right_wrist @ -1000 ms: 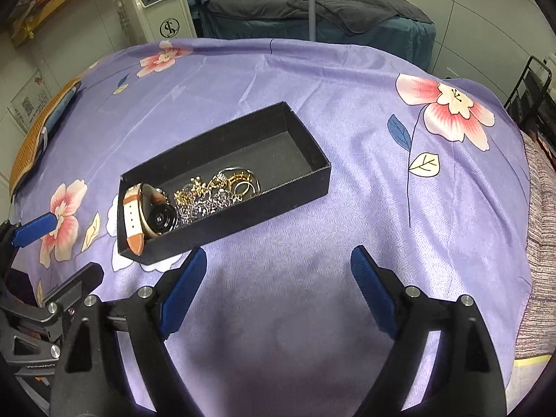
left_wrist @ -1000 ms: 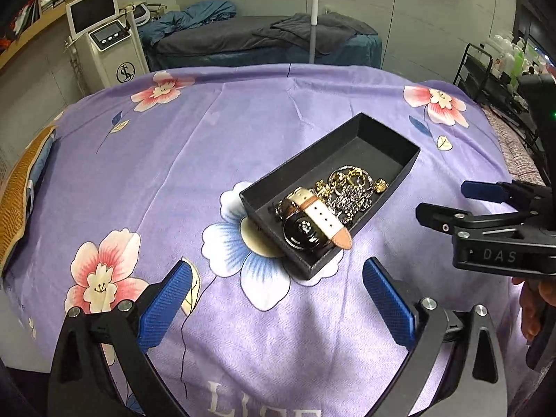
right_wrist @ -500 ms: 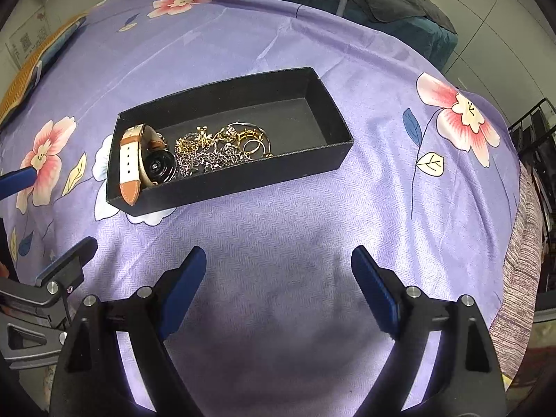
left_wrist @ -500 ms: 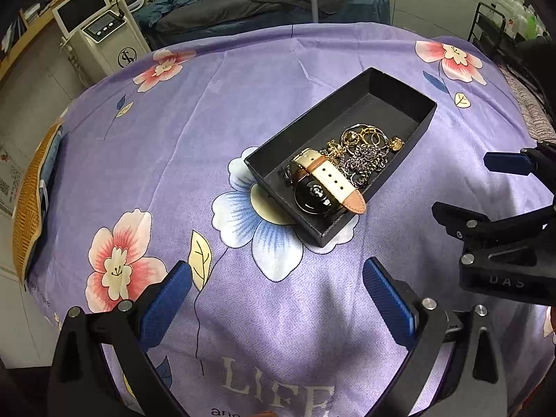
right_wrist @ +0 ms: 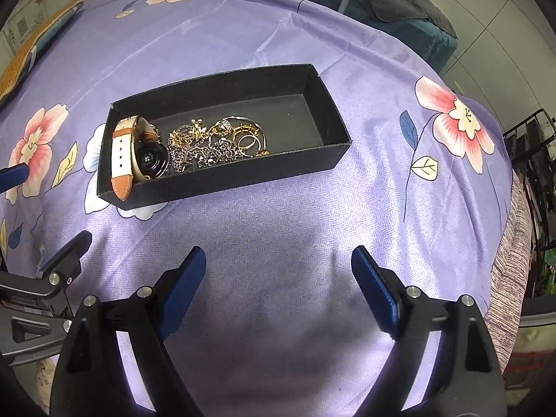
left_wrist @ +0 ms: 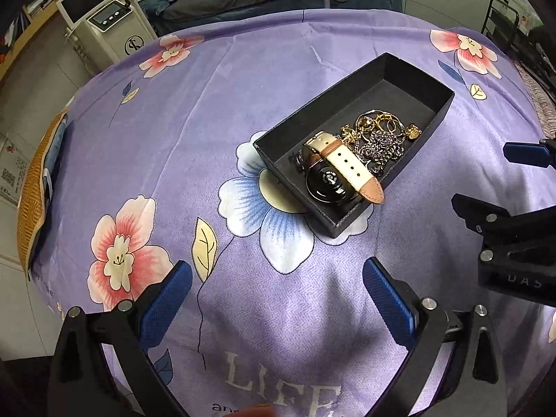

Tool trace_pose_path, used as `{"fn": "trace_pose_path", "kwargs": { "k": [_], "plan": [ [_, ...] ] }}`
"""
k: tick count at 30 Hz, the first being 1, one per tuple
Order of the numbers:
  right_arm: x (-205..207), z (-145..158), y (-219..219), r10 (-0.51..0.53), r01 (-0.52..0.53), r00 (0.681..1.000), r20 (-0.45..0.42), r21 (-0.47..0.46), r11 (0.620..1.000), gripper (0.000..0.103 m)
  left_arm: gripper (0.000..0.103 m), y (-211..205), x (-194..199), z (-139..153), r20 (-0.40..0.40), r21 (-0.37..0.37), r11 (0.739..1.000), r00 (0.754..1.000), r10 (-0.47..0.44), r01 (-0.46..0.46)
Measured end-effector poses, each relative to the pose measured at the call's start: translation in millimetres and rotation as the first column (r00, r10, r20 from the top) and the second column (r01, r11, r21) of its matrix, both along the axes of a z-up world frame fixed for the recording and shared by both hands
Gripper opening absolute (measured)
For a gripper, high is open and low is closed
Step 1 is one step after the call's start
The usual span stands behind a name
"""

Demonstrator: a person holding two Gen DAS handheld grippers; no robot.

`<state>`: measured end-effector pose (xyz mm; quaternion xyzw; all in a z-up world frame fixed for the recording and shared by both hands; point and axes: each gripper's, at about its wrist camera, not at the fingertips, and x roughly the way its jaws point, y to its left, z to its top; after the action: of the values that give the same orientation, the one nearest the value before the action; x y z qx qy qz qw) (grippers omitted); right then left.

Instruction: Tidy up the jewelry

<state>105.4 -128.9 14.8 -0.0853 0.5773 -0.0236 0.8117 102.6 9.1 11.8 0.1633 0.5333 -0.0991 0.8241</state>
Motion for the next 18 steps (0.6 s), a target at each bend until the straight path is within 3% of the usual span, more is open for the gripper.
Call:
{"fn": "trace_pose_path", "kwargs": {
  "k": [18],
  "plan": [
    [-1.4,-6.2,1.4,0.015,-0.015,1.0,-0.012,-0.026,1.0,0.085,0.097,-1.8,-1.0,-0.6,0.0,0.003,1.0,1.0,-0.005,0.005]
  ]
}}
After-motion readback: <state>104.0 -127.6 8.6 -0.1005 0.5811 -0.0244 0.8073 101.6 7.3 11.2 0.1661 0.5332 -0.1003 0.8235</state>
